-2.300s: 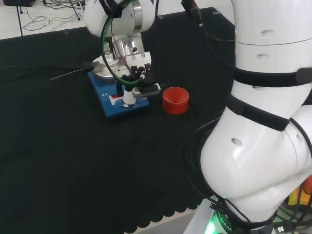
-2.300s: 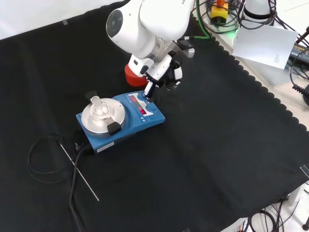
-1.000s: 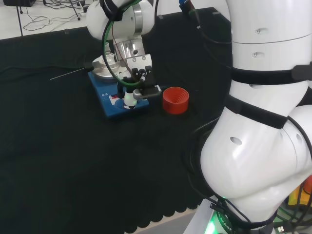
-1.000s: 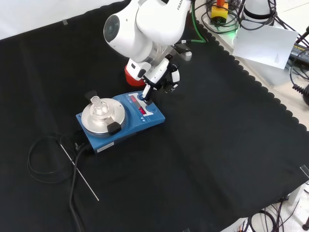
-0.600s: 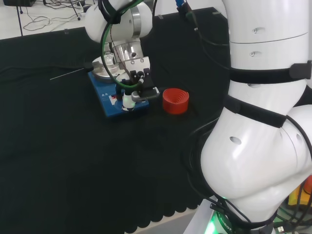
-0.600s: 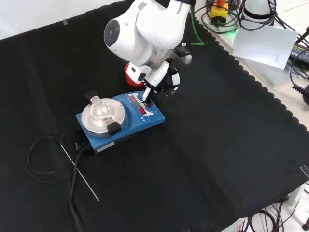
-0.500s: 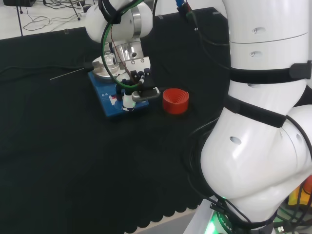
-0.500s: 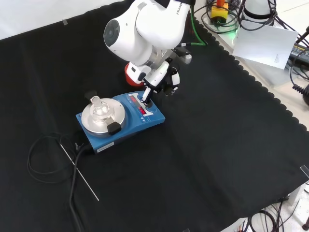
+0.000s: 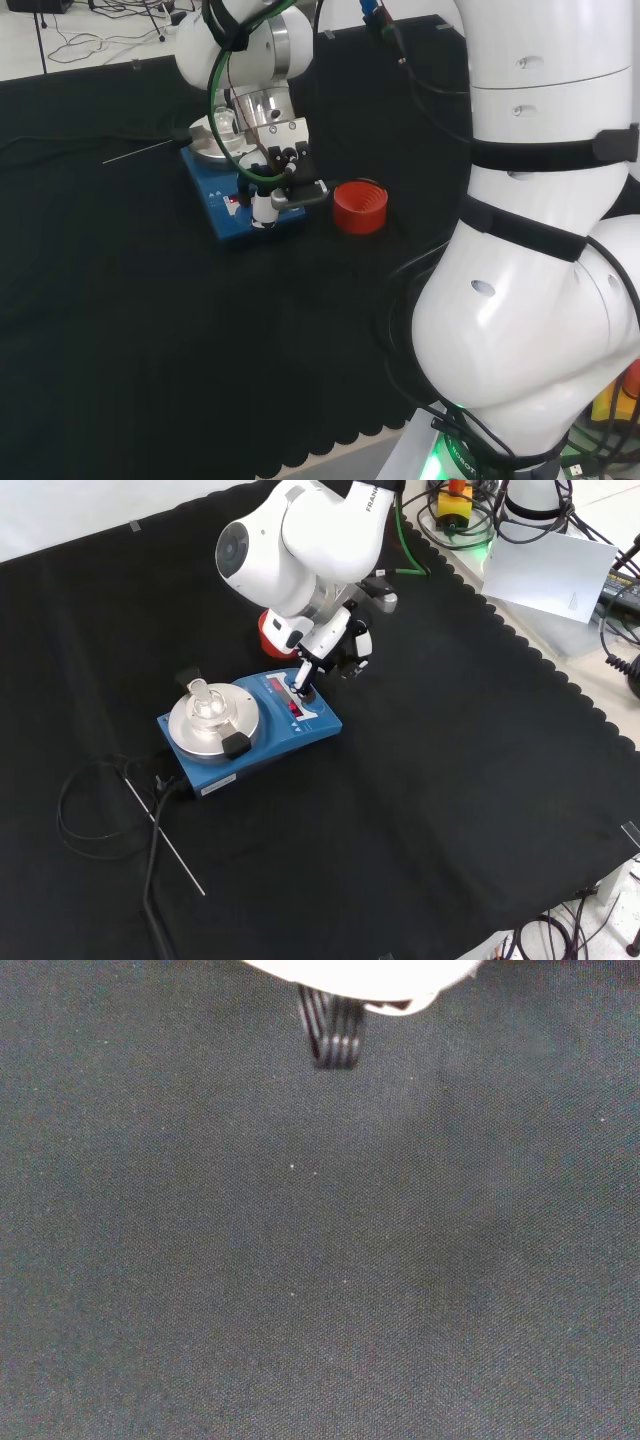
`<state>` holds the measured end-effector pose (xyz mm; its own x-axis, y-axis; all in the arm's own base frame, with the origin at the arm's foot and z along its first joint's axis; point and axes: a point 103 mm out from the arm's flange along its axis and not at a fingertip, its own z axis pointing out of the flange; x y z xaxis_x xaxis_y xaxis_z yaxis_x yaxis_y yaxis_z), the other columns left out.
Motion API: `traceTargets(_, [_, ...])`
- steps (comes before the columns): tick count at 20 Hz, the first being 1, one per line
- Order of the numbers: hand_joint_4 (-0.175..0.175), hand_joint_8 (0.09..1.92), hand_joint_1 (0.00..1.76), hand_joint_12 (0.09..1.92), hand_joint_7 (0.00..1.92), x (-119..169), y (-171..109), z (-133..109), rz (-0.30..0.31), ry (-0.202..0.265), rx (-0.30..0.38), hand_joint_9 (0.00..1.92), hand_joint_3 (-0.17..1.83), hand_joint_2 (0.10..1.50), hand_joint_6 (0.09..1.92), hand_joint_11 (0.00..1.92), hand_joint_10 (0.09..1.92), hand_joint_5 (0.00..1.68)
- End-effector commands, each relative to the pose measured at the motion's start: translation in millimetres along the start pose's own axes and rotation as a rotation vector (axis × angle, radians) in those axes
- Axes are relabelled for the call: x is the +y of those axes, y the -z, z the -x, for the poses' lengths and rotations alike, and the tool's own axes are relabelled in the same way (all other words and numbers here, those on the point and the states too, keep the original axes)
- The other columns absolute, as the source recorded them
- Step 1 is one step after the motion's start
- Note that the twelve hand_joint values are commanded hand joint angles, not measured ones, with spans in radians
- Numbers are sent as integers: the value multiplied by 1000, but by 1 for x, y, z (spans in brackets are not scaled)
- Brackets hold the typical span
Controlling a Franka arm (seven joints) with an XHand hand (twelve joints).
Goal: Turn on the heater.
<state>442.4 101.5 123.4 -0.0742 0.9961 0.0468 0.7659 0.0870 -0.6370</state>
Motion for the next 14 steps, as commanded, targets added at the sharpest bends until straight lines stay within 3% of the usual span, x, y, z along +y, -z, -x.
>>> traceTargets(1, [-53, 1565, 1461, 1428, 1615, -1, 0, 0, 4, -2, 2, 1651, 1093, 685, 862, 1167, 1522, 289])
traceTargets(14, [-54, 1551, 1459, 1426, 1625, -25, 40, 2, 85, -4, 23, 1649, 1095, 684, 868, 1168, 1517, 298])
